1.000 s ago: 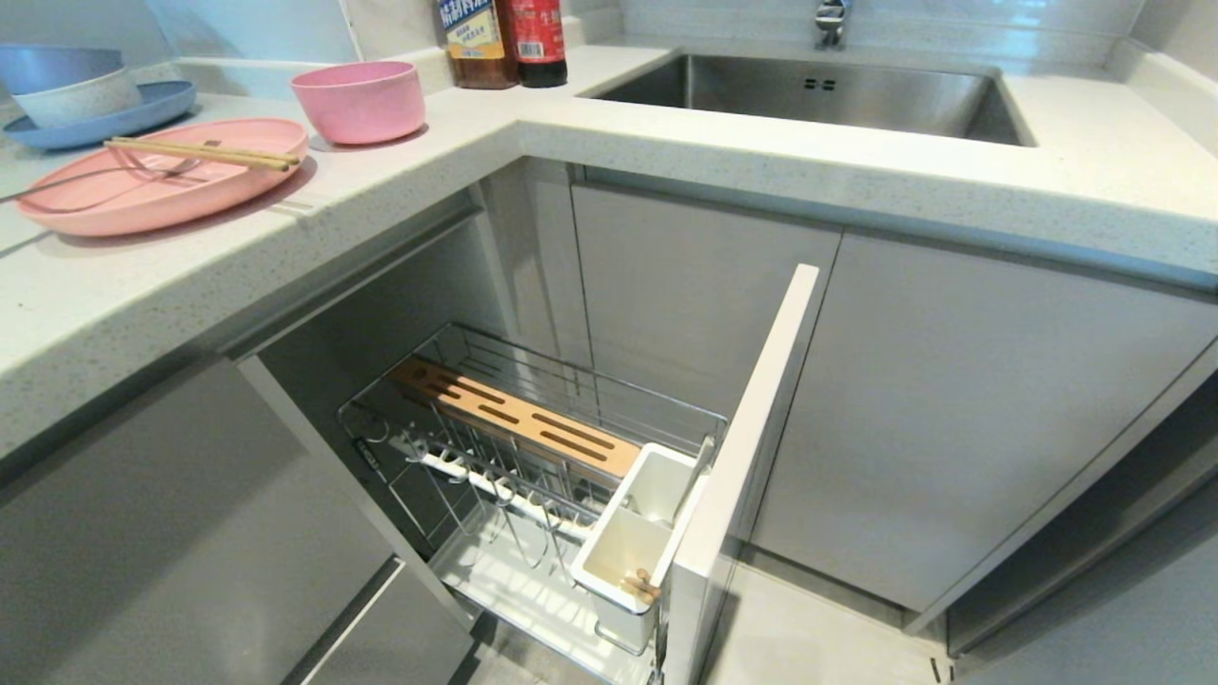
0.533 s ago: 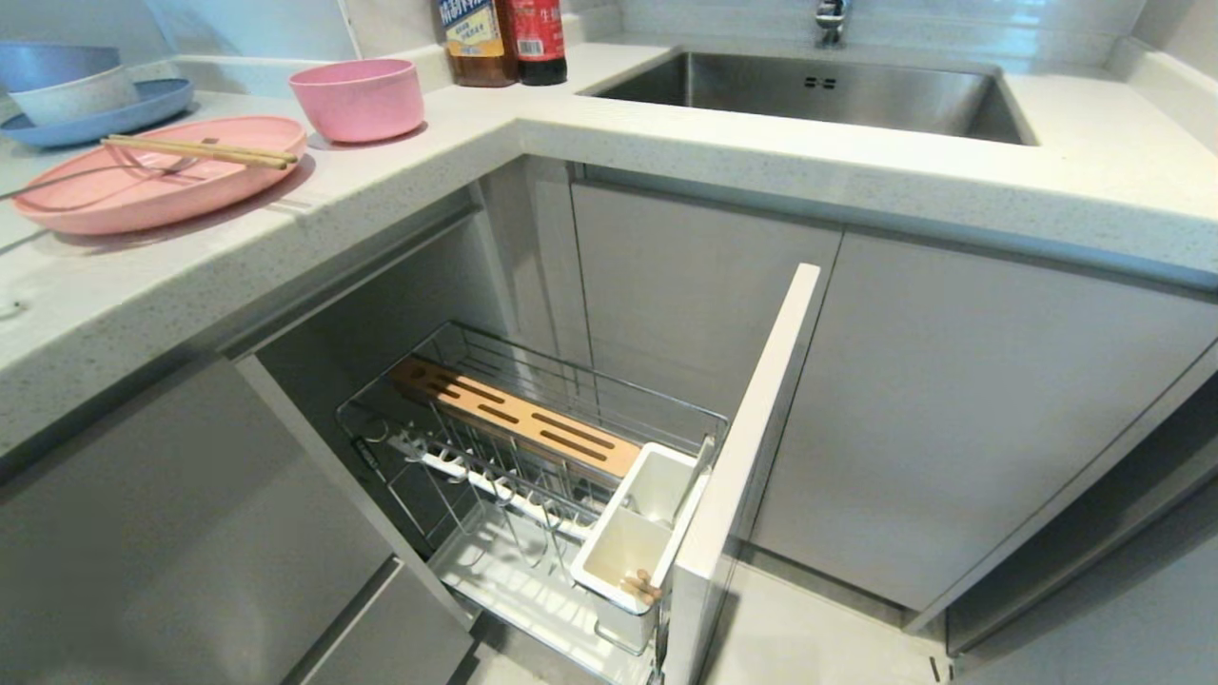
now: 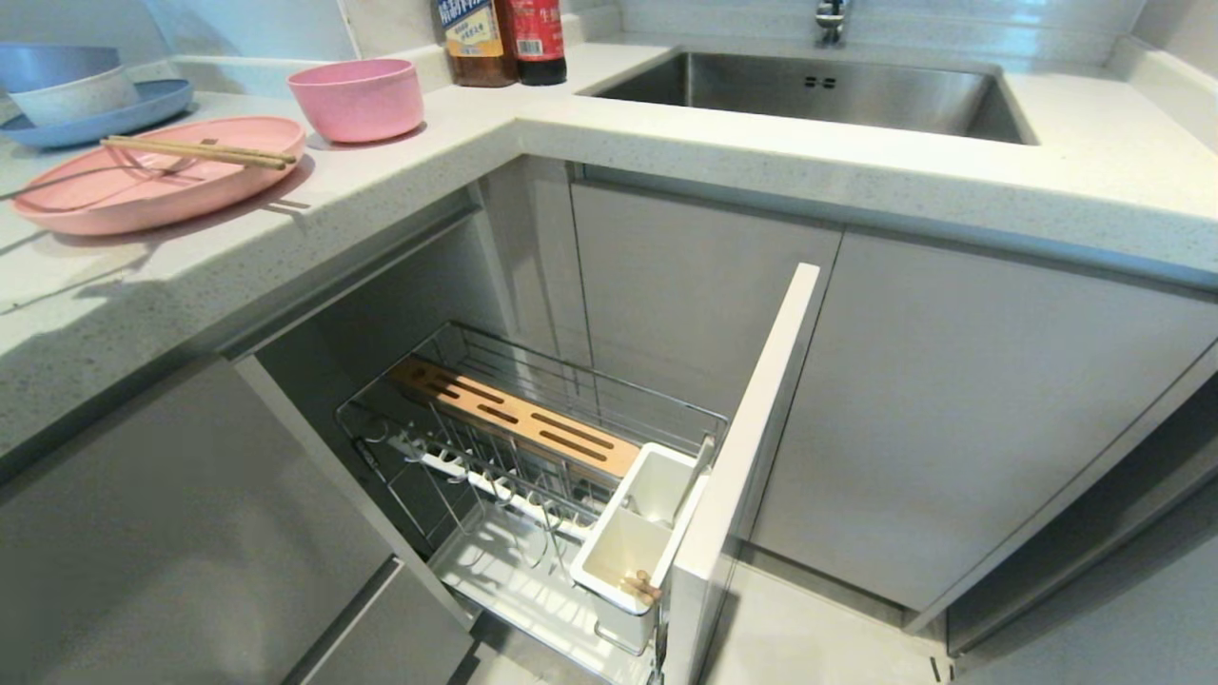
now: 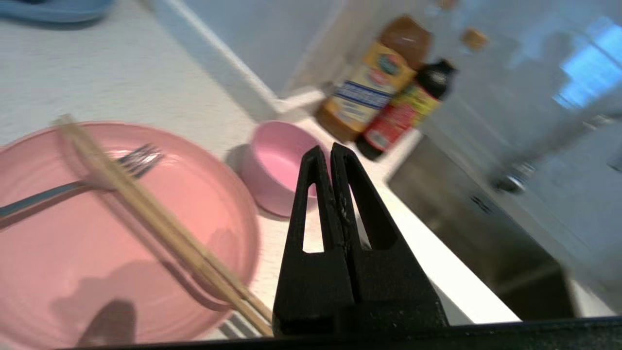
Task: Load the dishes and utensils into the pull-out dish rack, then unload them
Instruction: Pick up the chopsticks and place it in the cupboard
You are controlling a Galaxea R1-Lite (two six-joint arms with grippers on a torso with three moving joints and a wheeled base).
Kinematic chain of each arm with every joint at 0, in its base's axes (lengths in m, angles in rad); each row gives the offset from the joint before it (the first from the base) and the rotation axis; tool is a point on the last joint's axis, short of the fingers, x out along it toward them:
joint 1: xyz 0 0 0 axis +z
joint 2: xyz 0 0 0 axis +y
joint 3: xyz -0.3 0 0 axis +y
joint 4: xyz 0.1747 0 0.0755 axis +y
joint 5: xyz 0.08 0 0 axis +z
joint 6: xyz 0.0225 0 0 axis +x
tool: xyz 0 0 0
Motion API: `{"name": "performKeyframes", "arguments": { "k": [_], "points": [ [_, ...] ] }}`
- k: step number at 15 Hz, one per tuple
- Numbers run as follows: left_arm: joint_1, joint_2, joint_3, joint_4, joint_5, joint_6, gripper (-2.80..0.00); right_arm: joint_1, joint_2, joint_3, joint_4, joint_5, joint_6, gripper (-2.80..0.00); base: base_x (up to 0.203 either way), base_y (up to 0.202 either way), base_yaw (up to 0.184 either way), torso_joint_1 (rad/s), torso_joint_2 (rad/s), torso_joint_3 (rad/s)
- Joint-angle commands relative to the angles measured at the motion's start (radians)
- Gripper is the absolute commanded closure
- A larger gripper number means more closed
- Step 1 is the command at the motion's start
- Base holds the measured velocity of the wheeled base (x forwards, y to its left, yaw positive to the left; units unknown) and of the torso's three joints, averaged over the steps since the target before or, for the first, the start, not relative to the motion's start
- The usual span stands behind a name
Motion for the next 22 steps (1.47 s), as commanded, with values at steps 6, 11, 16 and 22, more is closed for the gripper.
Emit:
{"name": "performKeyframes", "arguments": {
  "k": [6,11,16,22],
  "points": [
    [0.005,0.076,-0.008,0.006,0.184,-0.08,0.0,0.0,0.0,0.002,0.0,0.0,0.0,0.0,0.0,0.0,0.0,0.0,0.0,0.0],
    [0.005,0.087,-0.008,0.204,0.23,-0.091,0.0,0.001,0.0,0.002,0.0,0.0,0.0,0.0,0.0,0.0,0.0,0.0,0.0,0.0],
    [0.025,0.107,-0.012,0.285,0.233,-0.09,0.0,0.001,0.0,0.002,0.0,0.0,0.0,0.0,0.0,0.0,0.0,0.0,0.0,0.0],
    [0.07,0.166,-0.018,0.291,0.254,-0.076,0.0,0.001,0.0,0.002,0.0,0.0,0.0,0.0,0.0,0.0,0.0,0.0,0.0,0.0]
  ]
}}
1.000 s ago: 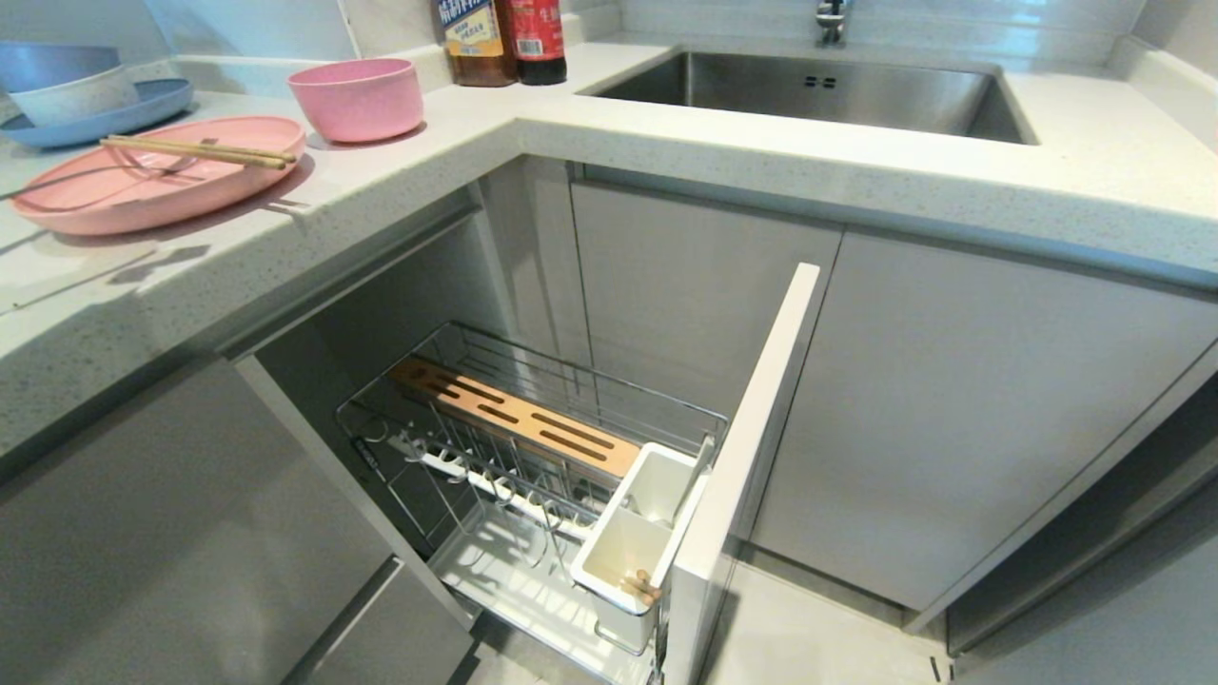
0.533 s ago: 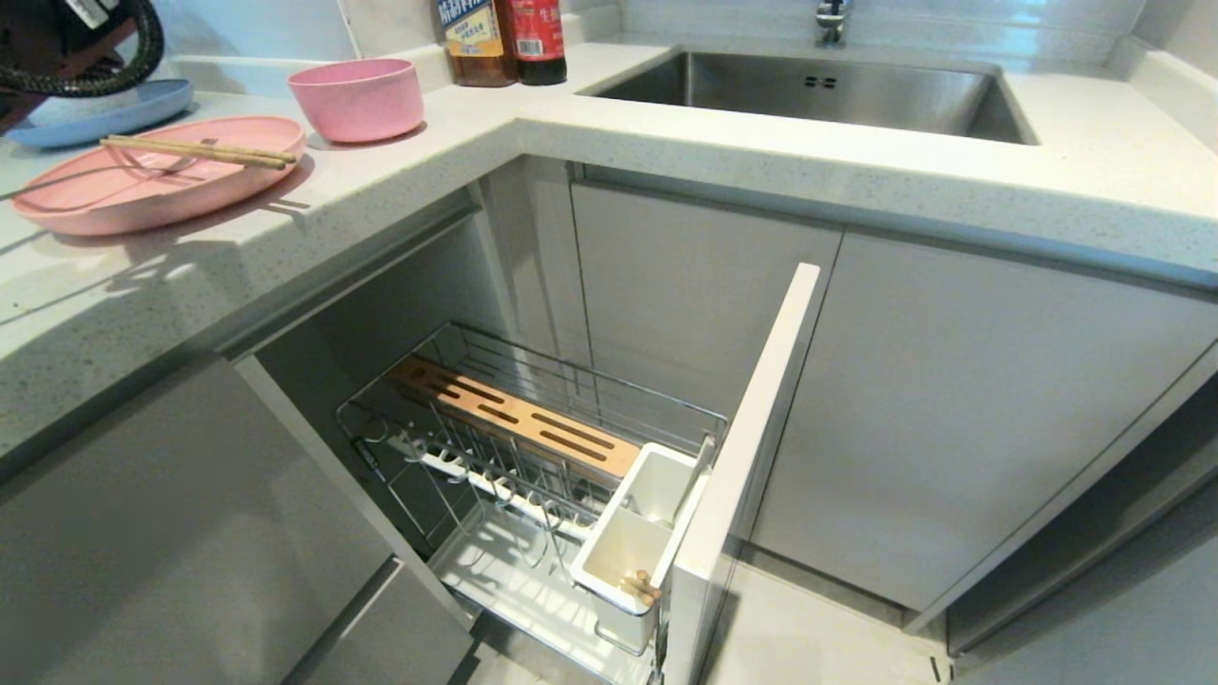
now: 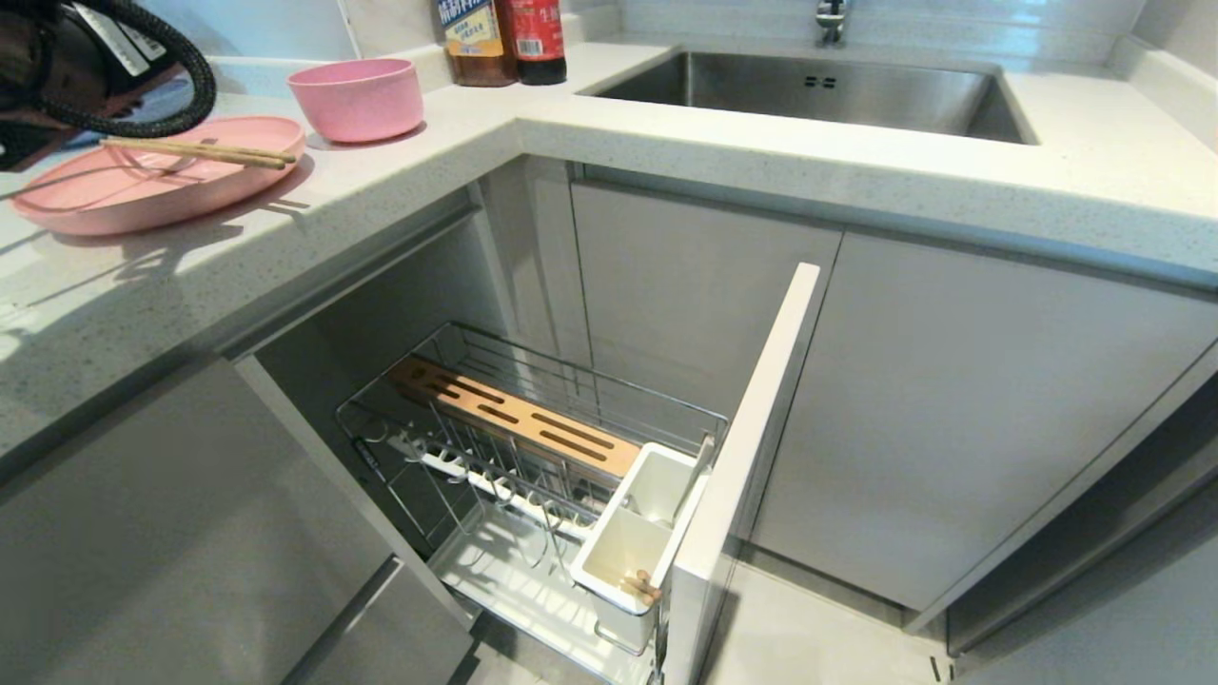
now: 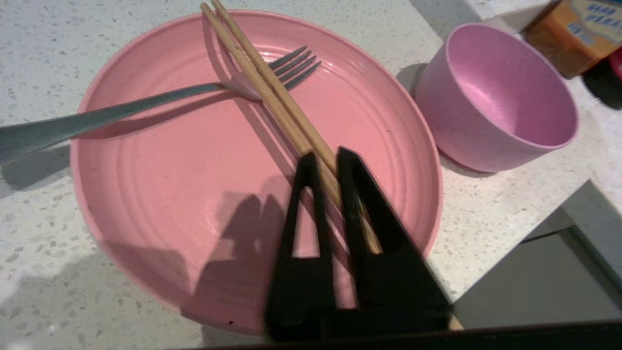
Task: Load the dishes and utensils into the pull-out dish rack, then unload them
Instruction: Pick up the chopsticks and place it in the cupboard
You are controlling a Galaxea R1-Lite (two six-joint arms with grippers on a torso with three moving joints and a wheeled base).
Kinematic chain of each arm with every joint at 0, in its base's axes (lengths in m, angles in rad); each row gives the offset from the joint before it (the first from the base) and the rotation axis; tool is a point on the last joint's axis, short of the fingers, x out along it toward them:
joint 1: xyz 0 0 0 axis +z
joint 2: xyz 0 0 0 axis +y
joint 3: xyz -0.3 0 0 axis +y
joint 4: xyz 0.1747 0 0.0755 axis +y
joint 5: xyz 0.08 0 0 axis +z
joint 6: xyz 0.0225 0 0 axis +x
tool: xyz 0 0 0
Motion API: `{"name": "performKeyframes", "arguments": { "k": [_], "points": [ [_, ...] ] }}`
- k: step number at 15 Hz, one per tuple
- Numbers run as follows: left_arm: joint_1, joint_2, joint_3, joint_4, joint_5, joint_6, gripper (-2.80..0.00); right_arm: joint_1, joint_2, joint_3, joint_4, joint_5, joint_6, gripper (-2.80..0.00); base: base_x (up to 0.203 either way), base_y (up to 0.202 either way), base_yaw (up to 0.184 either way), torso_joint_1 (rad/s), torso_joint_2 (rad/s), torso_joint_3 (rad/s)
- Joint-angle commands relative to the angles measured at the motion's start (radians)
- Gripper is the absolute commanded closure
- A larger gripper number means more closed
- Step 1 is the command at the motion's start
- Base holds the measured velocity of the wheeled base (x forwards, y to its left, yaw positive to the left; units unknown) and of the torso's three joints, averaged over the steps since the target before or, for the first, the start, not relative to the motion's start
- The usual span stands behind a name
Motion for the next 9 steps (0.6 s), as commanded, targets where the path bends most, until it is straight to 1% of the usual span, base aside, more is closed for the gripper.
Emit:
{"name": "performKeyframes", "arguments": {
  "k": [1,7,9],
  "points": [
    [0.007,0.021,-0.004,0.003,0.007,0.002,-2.8,-0.001,0.0,0.002,0.0,0.0,0.0,0.0,0.0,0.0,0.0,0.0,0.0,0.0],
    [0.011,0.052,-0.006,0.003,0.024,0.024,-2.8,0.0,0.0,0.001,0.0,0.0,0.0,0.0,0.0,0.0,0.0,0.0,0.0,0.0],
    [0.011,0.062,-0.006,0.003,0.026,0.04,-2.8,0.001,0.0,0.002,0.0,0.0,0.0,0.0,0.0,0.0,0.0,0.0,0.0,0.0]
  ]
}}
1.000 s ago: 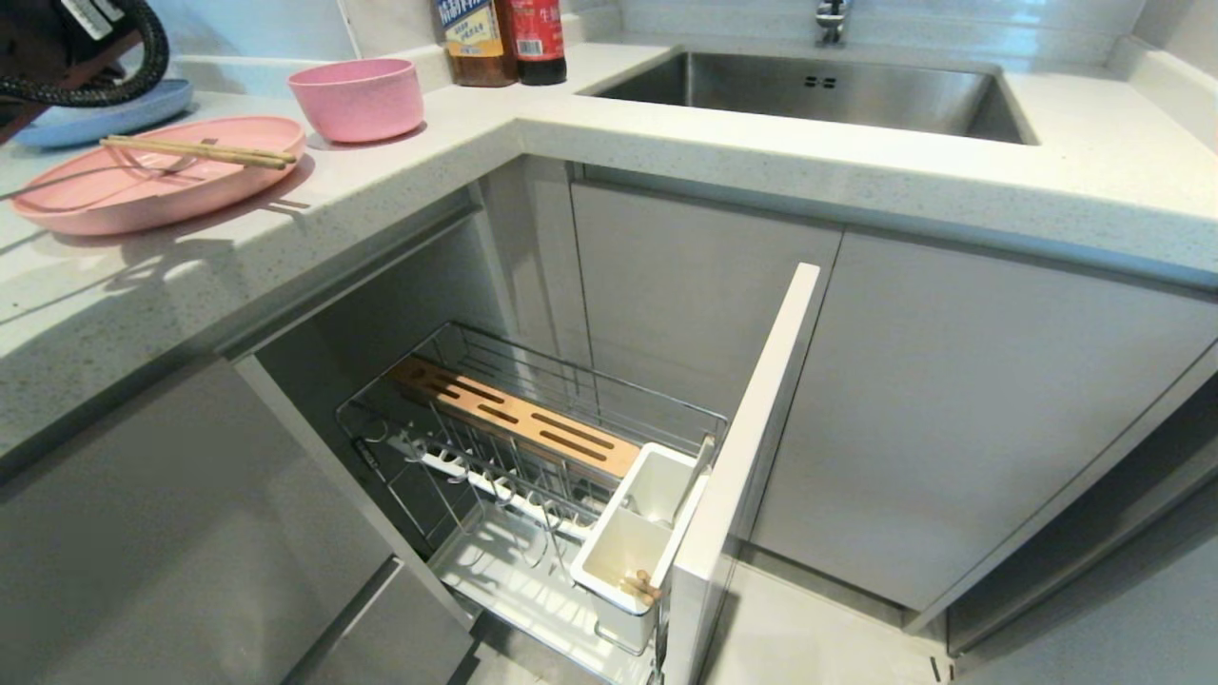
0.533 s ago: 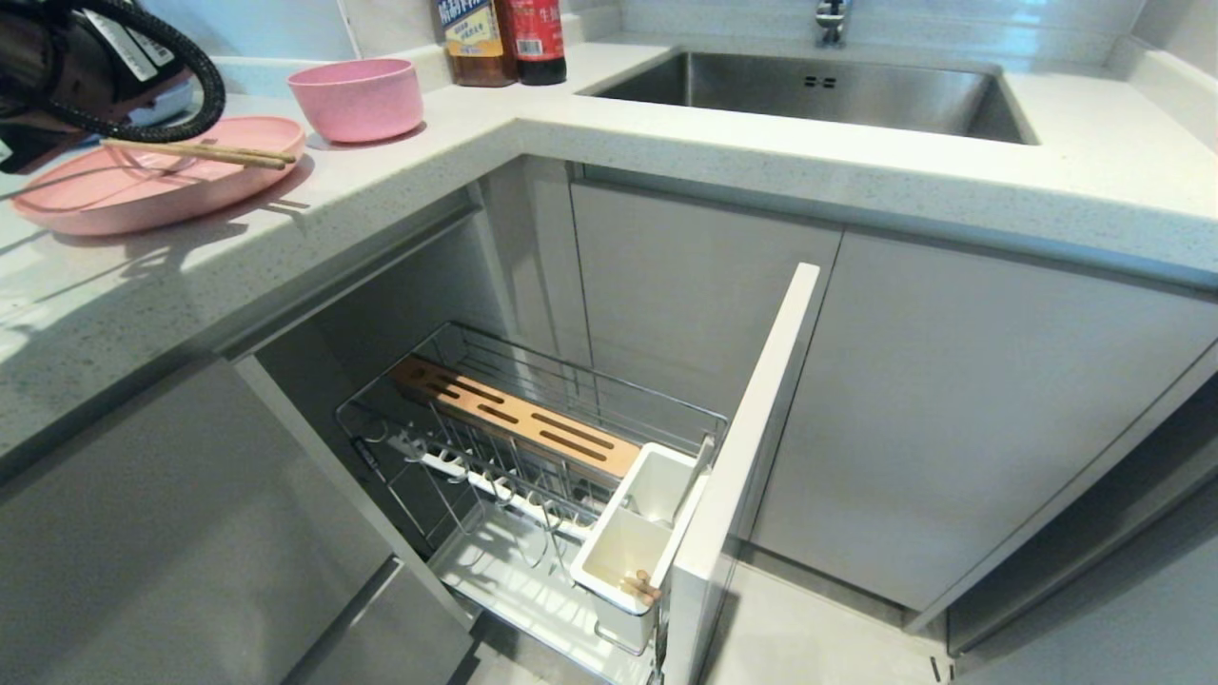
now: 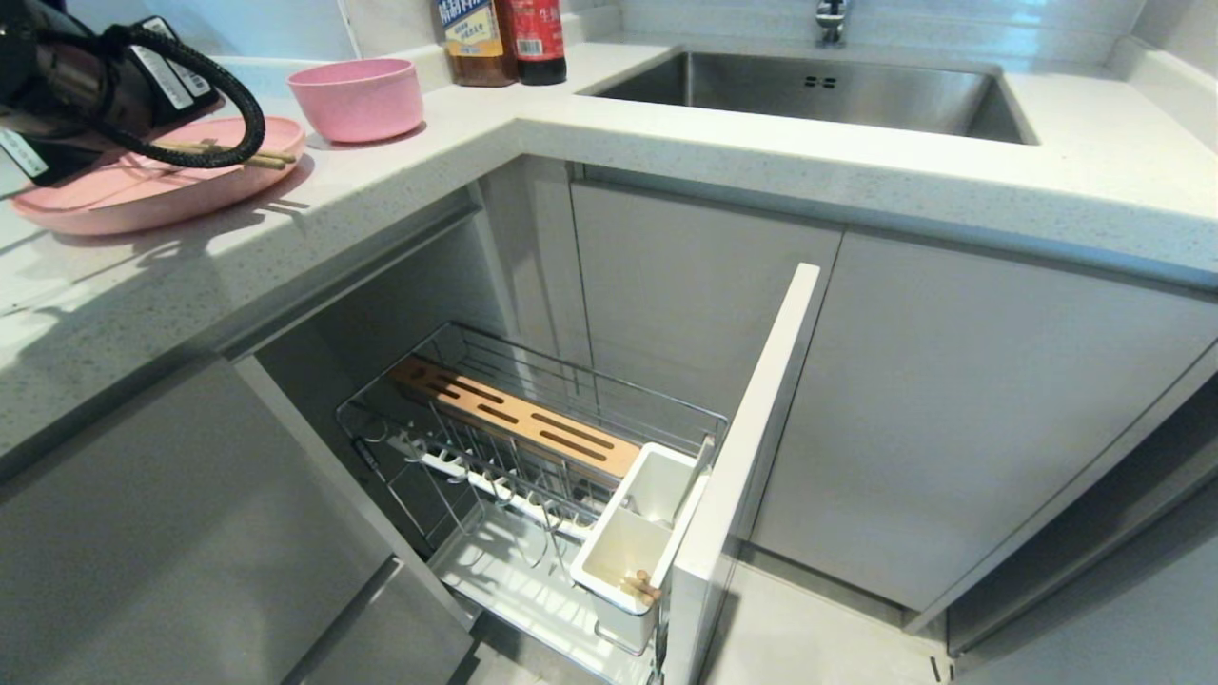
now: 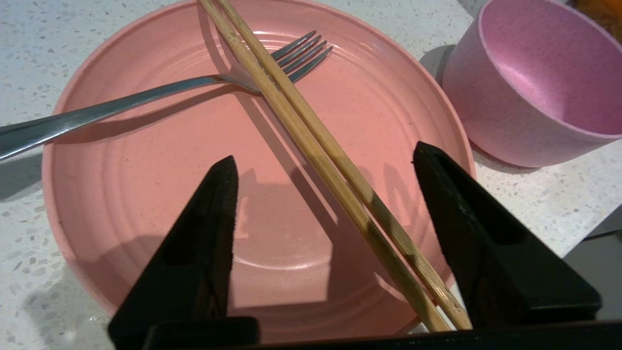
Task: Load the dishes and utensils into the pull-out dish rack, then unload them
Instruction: Pick up the chopsticks and place it in the cupboard
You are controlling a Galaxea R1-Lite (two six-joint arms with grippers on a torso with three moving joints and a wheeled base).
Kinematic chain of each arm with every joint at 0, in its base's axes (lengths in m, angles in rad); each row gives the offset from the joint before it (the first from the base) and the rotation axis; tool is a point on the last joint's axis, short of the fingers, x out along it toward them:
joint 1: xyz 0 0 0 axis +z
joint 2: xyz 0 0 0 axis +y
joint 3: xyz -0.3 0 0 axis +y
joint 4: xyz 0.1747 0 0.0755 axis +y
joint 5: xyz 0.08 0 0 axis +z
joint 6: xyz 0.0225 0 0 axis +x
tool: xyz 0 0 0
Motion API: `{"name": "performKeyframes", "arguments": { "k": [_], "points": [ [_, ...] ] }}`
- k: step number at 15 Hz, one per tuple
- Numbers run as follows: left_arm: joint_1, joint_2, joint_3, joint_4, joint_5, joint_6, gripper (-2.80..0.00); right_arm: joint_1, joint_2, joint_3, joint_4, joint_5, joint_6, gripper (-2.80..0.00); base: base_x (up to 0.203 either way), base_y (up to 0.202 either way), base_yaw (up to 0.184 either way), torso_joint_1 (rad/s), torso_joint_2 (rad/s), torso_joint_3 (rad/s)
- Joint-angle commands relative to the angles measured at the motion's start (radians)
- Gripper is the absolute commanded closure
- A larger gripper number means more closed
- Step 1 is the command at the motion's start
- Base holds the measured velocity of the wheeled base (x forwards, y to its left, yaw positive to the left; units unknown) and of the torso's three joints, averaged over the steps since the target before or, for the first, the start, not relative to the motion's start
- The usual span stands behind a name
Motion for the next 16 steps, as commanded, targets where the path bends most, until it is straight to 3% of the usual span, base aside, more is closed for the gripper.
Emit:
{"name": "performKeyframes", "arguments": {
  "k": [1,16],
  "points": [
    [0.006,0.013,0.0,0.002,0.007,0.0,-2.8,0.001,0.0,0.002,0.0,0.0,0.0,0.0,0.0,0.0,0.0,0.0,0.0,0.0],
    [0.026,0.052,-0.001,-0.017,0.007,0.016,-2.8,0.0,0.0,0.002,0.0,0.0,0.0,0.0,0.0,0.0,0.0,0.0,0.0,0.0]
  ]
}}
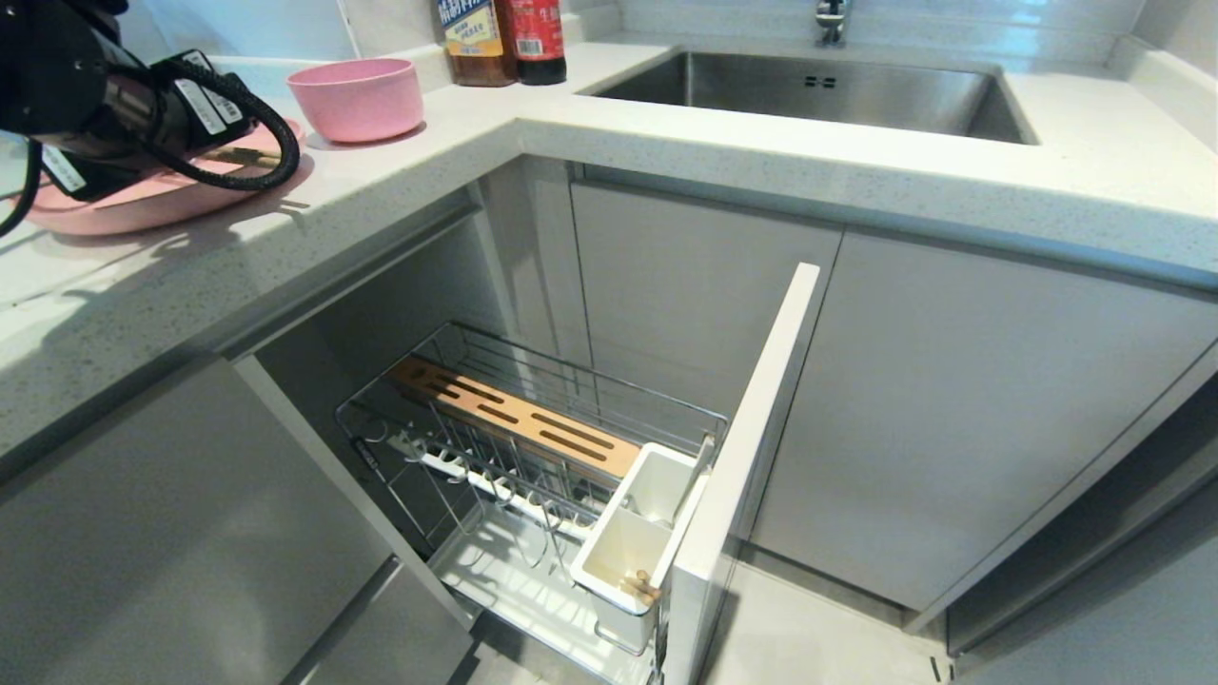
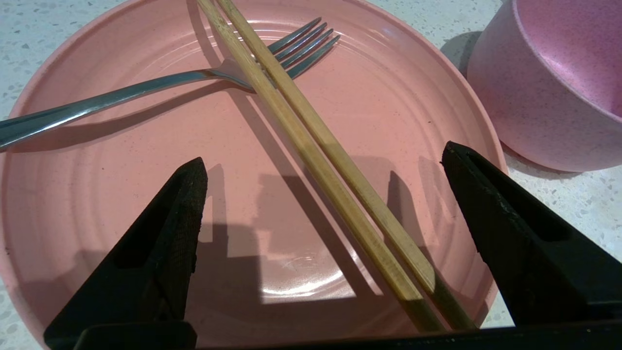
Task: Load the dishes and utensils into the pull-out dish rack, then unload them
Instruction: Pick up the chopsticks and place it in the cupboard
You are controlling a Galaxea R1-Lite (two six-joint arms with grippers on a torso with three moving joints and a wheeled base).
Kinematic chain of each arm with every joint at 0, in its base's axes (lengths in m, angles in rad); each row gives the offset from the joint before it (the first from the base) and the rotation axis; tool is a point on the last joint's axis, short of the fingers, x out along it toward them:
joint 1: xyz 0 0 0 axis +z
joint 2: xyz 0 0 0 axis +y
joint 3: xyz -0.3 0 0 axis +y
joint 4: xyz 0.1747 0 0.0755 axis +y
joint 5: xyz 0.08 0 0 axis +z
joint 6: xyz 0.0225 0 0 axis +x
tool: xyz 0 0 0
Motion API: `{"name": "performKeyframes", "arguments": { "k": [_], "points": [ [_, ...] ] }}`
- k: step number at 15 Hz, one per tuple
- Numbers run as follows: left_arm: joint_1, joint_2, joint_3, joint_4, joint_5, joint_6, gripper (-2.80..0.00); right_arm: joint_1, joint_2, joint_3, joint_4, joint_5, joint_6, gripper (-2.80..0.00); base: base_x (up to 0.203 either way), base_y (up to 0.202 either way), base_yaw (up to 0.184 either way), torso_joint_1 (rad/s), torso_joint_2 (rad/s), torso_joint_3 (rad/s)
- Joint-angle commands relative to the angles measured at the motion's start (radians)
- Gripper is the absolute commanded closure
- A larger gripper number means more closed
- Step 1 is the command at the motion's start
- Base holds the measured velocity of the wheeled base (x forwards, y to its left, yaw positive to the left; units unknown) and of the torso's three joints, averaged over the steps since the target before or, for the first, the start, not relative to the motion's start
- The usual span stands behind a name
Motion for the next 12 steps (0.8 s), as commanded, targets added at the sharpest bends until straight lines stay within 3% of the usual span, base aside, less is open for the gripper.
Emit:
{"name": "performKeyframes", "arguments": {
  "k": [1,12],
  "points": [
    [0.007,0.004,0.0,0.001,0.005,-0.003,-2.8,0.001,0.0,0.002,0.0,0.0,0.0,0.0,0.0,0.0,0.0,0.0,0.0,0.0],
    [0.041,0.016,0.0,-0.025,0.005,0.017,-2.8,0.001,0.0,0.002,0.0,0.0,0.0,0.0,0.0,0.0,0.0,0.0,0.0,0.0]
  ]
}}
